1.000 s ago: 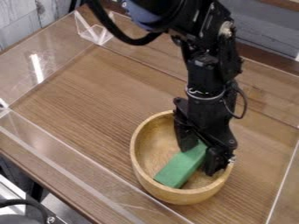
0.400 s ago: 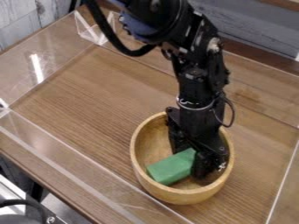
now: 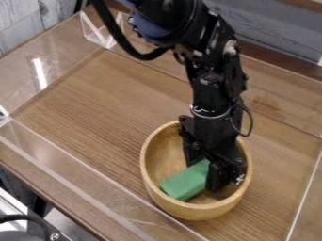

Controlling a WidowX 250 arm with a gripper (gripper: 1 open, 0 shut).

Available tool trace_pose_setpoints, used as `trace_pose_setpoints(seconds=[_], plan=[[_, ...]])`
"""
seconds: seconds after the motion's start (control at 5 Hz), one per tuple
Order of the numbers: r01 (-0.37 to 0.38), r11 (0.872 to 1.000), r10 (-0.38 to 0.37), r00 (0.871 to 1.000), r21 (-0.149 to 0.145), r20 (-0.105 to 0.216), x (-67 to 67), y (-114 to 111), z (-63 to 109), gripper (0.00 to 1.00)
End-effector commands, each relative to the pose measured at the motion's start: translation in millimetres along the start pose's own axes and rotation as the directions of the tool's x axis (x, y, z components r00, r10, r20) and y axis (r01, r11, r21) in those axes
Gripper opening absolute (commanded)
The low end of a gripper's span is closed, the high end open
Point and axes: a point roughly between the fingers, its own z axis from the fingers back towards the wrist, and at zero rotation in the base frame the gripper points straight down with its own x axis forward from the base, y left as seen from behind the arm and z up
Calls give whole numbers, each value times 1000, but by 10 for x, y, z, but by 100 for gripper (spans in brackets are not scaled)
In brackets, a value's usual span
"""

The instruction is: Remove the green block from inside the brown bowl and put it on the table

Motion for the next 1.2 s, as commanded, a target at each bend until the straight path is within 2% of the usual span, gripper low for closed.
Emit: trace_pose_setpoints(seconds=[0.0,1.0], plan=[[-9,1000,9,1000,-7,21,29,-44,122,0],[-53,998,51,998,-44,-28,-24,-134,247,0]])
